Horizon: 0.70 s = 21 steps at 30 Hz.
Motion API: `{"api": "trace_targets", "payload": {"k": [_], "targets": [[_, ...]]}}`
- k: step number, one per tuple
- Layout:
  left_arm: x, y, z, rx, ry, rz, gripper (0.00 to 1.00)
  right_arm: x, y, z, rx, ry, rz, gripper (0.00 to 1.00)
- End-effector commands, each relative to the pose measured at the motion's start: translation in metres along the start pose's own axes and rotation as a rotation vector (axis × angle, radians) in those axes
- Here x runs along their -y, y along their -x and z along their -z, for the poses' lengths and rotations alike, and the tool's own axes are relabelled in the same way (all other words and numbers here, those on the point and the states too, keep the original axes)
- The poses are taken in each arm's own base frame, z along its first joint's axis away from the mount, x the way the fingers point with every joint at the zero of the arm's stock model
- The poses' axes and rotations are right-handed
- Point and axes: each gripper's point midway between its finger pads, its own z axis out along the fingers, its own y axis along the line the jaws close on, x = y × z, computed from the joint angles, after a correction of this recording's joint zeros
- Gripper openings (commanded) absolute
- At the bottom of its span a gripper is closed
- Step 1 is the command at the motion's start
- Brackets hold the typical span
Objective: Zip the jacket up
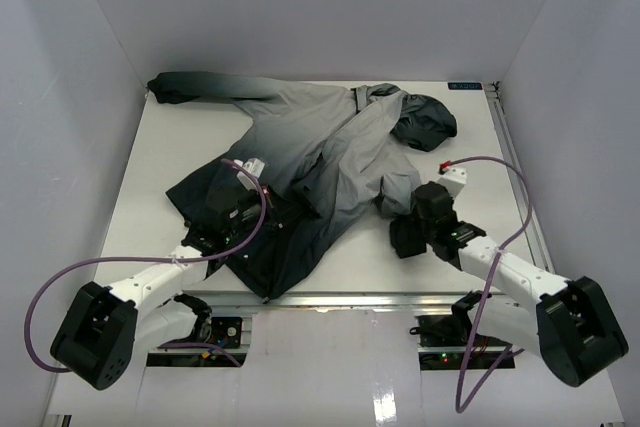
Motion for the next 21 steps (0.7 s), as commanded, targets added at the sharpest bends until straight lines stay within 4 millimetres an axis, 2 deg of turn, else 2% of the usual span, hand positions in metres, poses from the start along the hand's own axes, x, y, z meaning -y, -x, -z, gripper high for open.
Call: {"api": "trace_targets", "payload": {"k": [1,3,4,5,6,7,8,11,12,15,21], "targets": [[0.02,0.0,-0.001,-0.006,-0.111,-0.025,0.0,0.069,0.078,0.0,0.167,-0.217,-0.074,0.08],[0.024,-0.004,-0.002,-0.027,-0.146,-0.018,0.0,0.091,0.096,-0.005,0.168,-0.25,-0.101,0.08],[0.026,-0.008,-0.001,-0.045,-0.166,-0.012,0.0,0.097,0.102,-0.006,0.162,-0.252,-0.108,0.08],[0.027,-0.011,-0.002,-0.059,-0.179,-0.007,0.0,0.097,0.106,-0.009,0.144,-0.239,-0.1,0.12],[0.028,-0.012,-0.003,-0.067,-0.189,-0.006,0.0,0.094,0.11,-0.012,0.116,-0.224,-0.087,0.23],[0.031,-0.014,-0.002,-0.08,-0.205,-0.007,0.0,0.09,0.113,-0.015,0.085,-0.214,-0.077,0.41],[0.031,-0.017,-0.003,-0.091,-0.209,-0.005,0.0,0.085,0.099,-0.017,0.006,-0.186,-0.057,0.46],[0.028,-0.019,-0.004,-0.106,-0.2,-0.005,0.0,0.046,0.082,-0.011,-0.076,-0.023,-0.008,0.62],[0.026,-0.02,-0.004,-0.108,-0.192,-0.009,0.0,0.033,0.082,-0.004,-0.065,0.022,0.013,0.64],[0.023,-0.019,-0.004,-0.104,-0.169,-0.019,0.0,-0.002,0.082,0.02,-0.023,0.14,0.045,0.64],[0.021,-0.018,-0.004,-0.106,-0.153,-0.034,0.0,-0.079,0.099,0.086,0.077,0.413,0.094,0.64]]}}
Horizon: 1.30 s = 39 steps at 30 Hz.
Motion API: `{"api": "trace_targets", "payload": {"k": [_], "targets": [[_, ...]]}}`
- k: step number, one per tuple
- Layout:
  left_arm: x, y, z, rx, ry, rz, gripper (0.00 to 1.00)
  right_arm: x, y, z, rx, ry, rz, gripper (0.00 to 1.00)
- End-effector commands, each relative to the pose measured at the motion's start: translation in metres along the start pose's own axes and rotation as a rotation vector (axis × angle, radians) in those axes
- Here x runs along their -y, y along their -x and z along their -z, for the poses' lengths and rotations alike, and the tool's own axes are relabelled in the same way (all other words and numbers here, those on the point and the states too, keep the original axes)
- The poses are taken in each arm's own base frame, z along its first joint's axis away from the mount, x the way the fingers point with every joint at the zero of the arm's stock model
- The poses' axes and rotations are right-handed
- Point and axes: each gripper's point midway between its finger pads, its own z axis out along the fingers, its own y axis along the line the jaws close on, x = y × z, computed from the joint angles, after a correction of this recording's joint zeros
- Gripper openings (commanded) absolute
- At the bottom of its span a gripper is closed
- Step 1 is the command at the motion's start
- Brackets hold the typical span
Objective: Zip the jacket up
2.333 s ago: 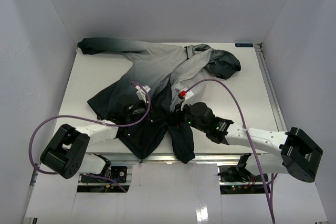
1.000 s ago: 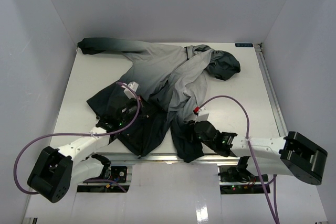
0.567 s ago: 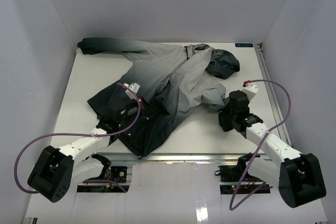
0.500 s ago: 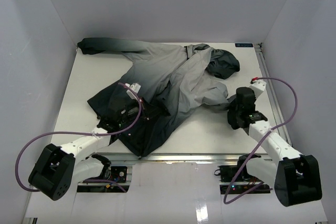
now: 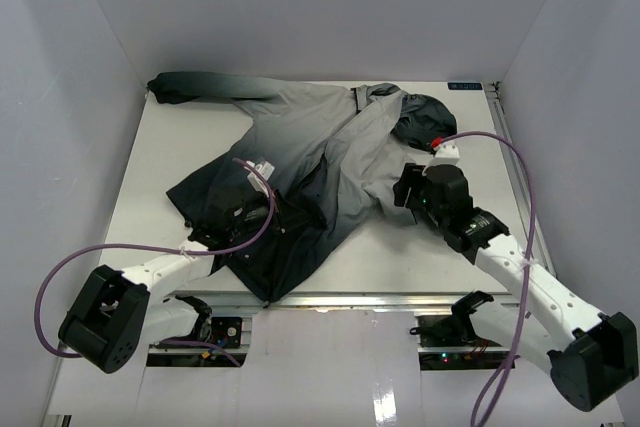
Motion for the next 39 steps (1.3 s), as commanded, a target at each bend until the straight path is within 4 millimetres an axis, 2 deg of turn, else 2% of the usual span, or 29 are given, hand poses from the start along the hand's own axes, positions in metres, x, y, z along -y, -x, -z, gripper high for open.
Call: {"api": "trace_targets", "payload": {"k": [1,6,8,9,12,15,18,22,27,30,33,39], "targets": [[0.009,0.005,0.0,0.006,-0.026,-0.043,0.0,-0.067,0.026,0.032,0.08,0.226,0.024,0.64],[0.012,0.004,0.001,-0.001,-0.039,-0.046,0.0,-0.129,0.025,0.046,0.103,0.432,0.083,0.58],[0.013,0.003,0.0,-0.004,-0.045,-0.049,0.0,-0.166,0.023,0.06,0.13,0.589,0.114,0.46],[0.013,0.003,0.0,-0.006,-0.047,-0.049,0.0,-0.175,0.02,0.061,0.128,0.619,0.124,0.42],[0.013,0.003,0.0,-0.011,-0.047,-0.049,0.0,-0.217,0.011,0.081,0.147,0.774,0.164,0.33],[0.012,0.002,0.0,-0.013,-0.044,-0.049,0.0,-0.245,0.004,0.097,0.16,0.828,0.206,0.32],[0.012,0.002,0.0,-0.015,-0.044,-0.048,0.0,-0.261,-0.001,0.103,0.173,0.83,0.238,0.32],[0.012,0.002,0.0,-0.014,-0.046,-0.049,0.0,-0.269,-0.009,0.095,0.164,0.794,0.264,0.32],[0.015,0.003,0.001,-0.005,-0.051,-0.056,0.0,-0.261,-0.014,0.08,0.148,0.704,0.271,0.34],[0.017,0.003,0.002,-0.001,-0.065,-0.059,0.0,-0.254,-0.013,0.076,0.153,0.664,0.26,0.34],[0.02,0.002,0.003,-0.002,-0.082,-0.062,0.0,-0.239,-0.017,0.072,0.153,0.614,0.242,0.35],[0.029,0.003,0.006,0.011,-0.132,-0.077,0.0,-0.222,-0.025,0.078,0.157,0.622,0.191,0.4]]}}
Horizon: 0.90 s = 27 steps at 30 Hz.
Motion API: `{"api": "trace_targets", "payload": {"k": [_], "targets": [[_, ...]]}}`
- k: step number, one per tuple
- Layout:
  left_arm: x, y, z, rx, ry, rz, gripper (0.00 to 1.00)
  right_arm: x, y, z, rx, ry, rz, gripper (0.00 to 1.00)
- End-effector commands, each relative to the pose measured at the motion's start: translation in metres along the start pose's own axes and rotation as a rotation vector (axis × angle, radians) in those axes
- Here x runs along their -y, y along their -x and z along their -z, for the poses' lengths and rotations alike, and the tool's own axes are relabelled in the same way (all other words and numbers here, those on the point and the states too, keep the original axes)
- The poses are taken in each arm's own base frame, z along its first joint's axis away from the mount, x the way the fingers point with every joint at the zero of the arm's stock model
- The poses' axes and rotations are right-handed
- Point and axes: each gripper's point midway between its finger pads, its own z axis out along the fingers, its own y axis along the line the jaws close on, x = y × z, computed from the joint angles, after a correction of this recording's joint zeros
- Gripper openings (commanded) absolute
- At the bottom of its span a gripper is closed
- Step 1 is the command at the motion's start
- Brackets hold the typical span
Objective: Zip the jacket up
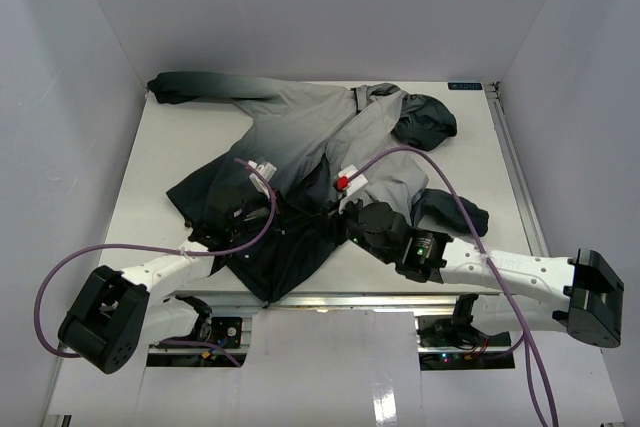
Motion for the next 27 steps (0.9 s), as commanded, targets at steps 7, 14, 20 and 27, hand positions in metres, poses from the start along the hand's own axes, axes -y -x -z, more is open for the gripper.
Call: {"api": "trace_targets", "payload": {"k": [7,14,20,27], "targets": [[0.031,0.006,0.008,0.04,-0.146,-0.073,0.0,0.009,-0.006,0.007,0.039,-0.031,-0.074,0.44],[0.034,0.007,0.01,0.055,-0.159,-0.082,0.0,0.016,-0.02,0.013,0.048,-0.042,-0.116,0.52],[0.033,0.007,0.009,0.059,-0.159,-0.081,0.0,0.01,-0.013,0.024,0.109,0.024,-0.15,0.57],[0.03,0.006,0.008,0.058,-0.15,-0.078,0.0,0.002,-0.001,0.04,0.191,0.109,-0.177,0.62]]}}
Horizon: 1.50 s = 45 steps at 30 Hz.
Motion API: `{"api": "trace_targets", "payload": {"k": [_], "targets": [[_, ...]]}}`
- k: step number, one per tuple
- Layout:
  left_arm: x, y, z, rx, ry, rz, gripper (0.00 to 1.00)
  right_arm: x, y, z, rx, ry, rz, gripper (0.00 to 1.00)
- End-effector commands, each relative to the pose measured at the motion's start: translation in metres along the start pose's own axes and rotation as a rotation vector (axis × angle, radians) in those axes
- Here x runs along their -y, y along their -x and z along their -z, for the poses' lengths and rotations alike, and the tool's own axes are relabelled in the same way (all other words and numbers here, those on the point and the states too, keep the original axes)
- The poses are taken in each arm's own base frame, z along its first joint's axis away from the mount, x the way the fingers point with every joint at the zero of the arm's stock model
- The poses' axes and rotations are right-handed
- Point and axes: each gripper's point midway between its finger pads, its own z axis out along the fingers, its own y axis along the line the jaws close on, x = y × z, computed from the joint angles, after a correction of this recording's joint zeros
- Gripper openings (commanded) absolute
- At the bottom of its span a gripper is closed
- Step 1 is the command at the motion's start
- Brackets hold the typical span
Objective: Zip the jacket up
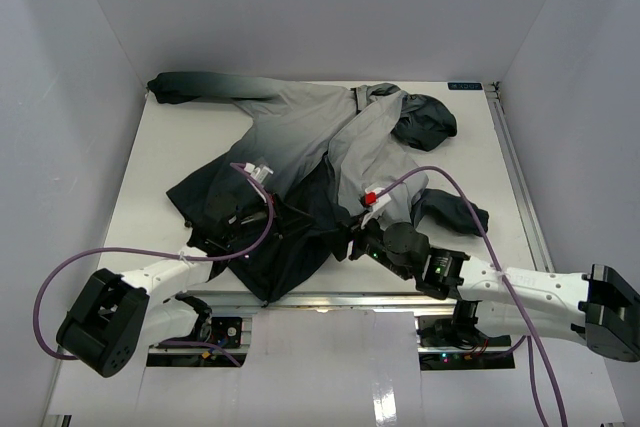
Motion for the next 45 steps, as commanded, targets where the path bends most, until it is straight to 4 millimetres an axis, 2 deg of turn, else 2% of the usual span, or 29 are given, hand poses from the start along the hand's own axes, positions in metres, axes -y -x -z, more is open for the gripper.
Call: {"api": "trace_targets", "payload": {"k": [1,4,11,19,22,28,31,34,37,40,44,45], "targets": [[0.009,0.005,0.001,0.021,-0.034,-0.032,0.0,-0.015,0.032,0.009,0.135,0.078,-0.06,0.63],[0.01,0.004,0.001,0.021,-0.041,-0.031,0.0,-0.014,0.032,0.01,0.139,0.075,-0.061,0.63],[0.018,0.002,0.001,0.01,-0.098,-0.028,0.0,-0.02,0.026,-0.003,0.109,0.081,-0.064,0.61],[0.014,-0.005,-0.003,-0.026,-0.103,0.018,0.3,-0.029,0.012,-0.019,0.069,0.117,-0.057,0.58],[0.011,-0.008,-0.005,-0.044,-0.102,0.037,0.33,-0.027,0.007,-0.022,0.06,0.106,-0.053,0.56],[0.006,-0.013,-0.009,-0.072,-0.101,0.075,0.35,-0.017,-0.007,-0.035,0.002,0.034,-0.025,0.4],[0.002,-0.017,-0.012,-0.09,-0.091,0.094,0.37,-0.014,-0.016,-0.04,-0.02,0.017,-0.011,0.22],[-0.004,-0.02,-0.014,-0.107,-0.07,0.112,0.39,-0.014,-0.021,-0.043,-0.032,0.016,-0.005,0.17],[-0.015,-0.025,-0.018,-0.139,-0.027,0.135,0.41,-0.014,-0.027,-0.047,-0.049,0.014,0.004,0.17],[-0.031,-0.026,-0.02,-0.148,0.061,0.138,0.42,-0.012,-0.031,-0.044,-0.05,0.001,0.002,0.21],[-0.045,-0.02,-0.013,-0.136,0.19,0.09,0.43,0.011,-0.03,-0.025,-0.013,-0.099,-0.07,0.27],[-0.05,-0.012,-0.015,-0.117,0.242,0.041,0.43,0.017,-0.027,-0.018,0.004,-0.124,-0.084,0.29]]}}
